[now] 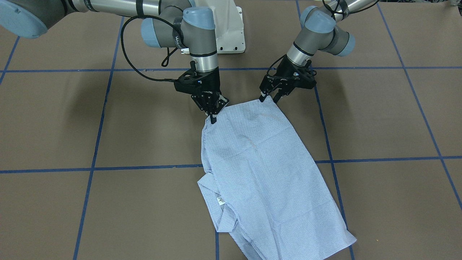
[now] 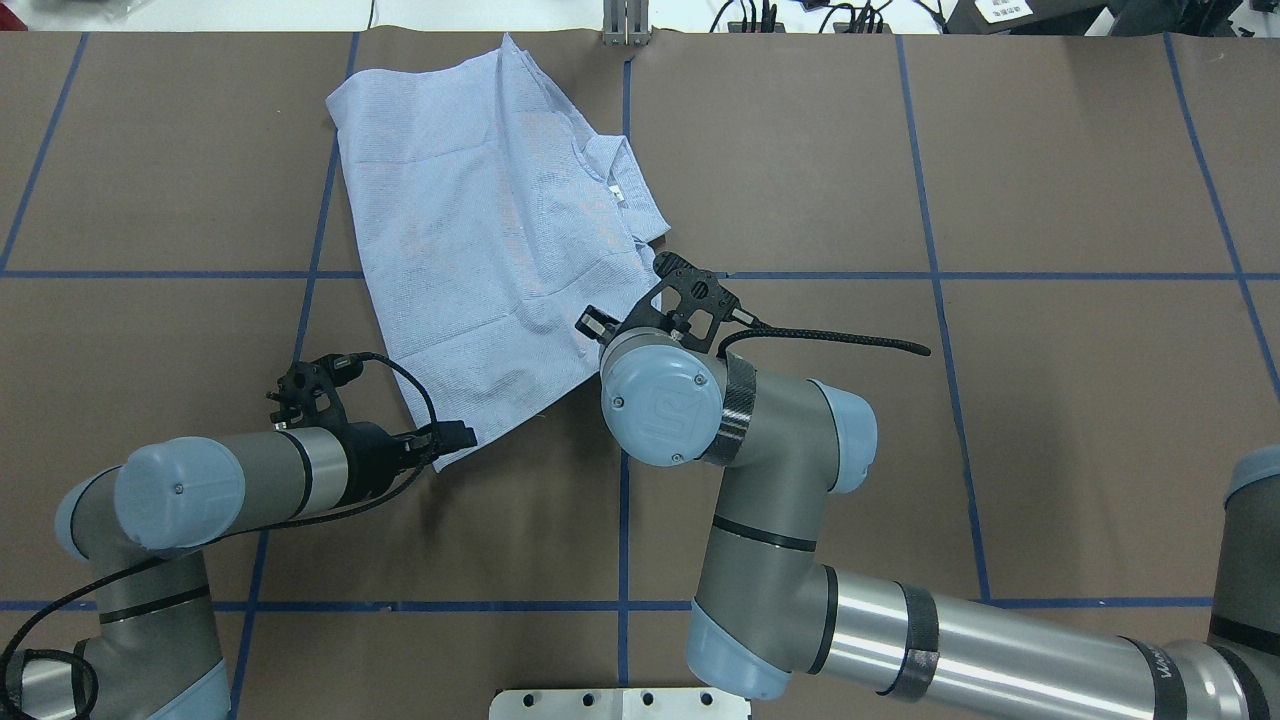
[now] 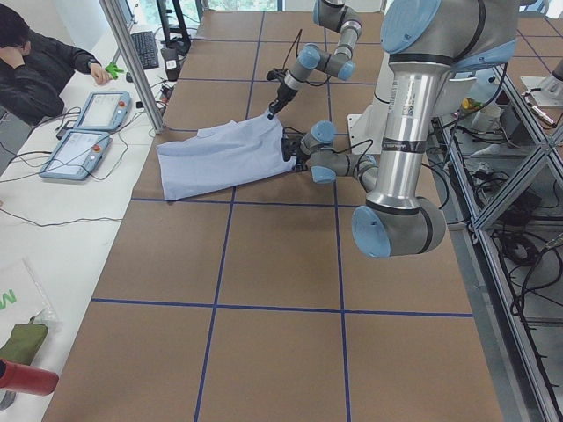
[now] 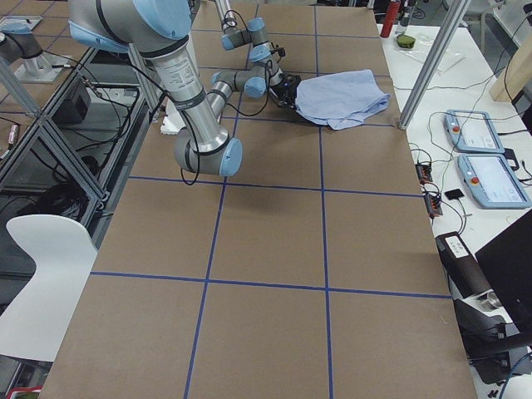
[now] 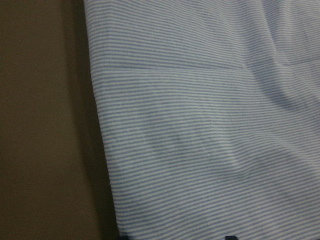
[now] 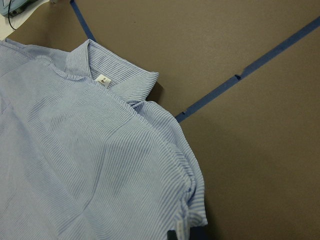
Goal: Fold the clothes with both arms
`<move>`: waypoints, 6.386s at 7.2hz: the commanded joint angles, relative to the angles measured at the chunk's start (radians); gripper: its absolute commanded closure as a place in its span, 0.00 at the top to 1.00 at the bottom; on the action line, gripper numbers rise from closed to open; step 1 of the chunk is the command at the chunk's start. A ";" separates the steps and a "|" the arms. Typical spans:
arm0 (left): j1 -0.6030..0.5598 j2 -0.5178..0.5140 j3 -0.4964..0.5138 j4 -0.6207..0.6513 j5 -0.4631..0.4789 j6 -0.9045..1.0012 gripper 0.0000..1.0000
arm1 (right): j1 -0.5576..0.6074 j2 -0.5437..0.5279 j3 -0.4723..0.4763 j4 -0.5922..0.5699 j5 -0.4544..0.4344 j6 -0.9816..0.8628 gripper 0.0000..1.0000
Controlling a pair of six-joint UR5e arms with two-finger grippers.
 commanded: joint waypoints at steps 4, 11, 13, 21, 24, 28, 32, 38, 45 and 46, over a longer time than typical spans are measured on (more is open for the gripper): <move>0.005 0.001 -0.012 0.000 0.030 0.000 0.00 | 0.006 0.000 0.002 0.002 0.000 0.000 0.00; 0.004 0.126 -0.500 0.145 -0.094 0.001 0.00 | -0.128 -0.225 0.609 -0.321 -0.047 0.009 0.00; -0.002 0.113 -0.651 0.331 -0.158 0.001 0.00 | -0.167 -0.222 0.766 -0.489 -0.048 0.012 0.00; -0.206 -0.106 -0.313 0.451 -0.150 0.118 0.00 | 0.003 0.033 0.228 -0.232 -0.091 -0.144 0.00; -0.309 -0.181 -0.106 0.436 -0.148 0.221 0.00 | 0.086 0.214 -0.235 0.031 -0.068 -0.173 0.00; -0.353 -0.290 0.172 0.390 -0.094 0.265 0.00 | 0.115 0.236 -0.354 0.060 -0.031 -0.201 0.00; -0.355 -0.321 0.234 0.388 -0.071 0.277 0.00 | 0.118 0.236 -0.383 0.061 -0.031 -0.210 0.00; -0.545 -0.229 0.087 0.402 -0.267 0.777 1.00 | 0.326 0.211 -0.225 -0.102 0.390 -0.548 1.00; -1.113 0.129 -0.199 0.711 -0.571 1.747 1.00 | 1.036 -0.550 0.345 -0.396 0.905 -1.782 1.00; -1.206 0.129 -0.193 0.800 -0.576 1.890 1.00 | 1.113 -0.637 0.330 -0.394 0.925 -1.927 1.00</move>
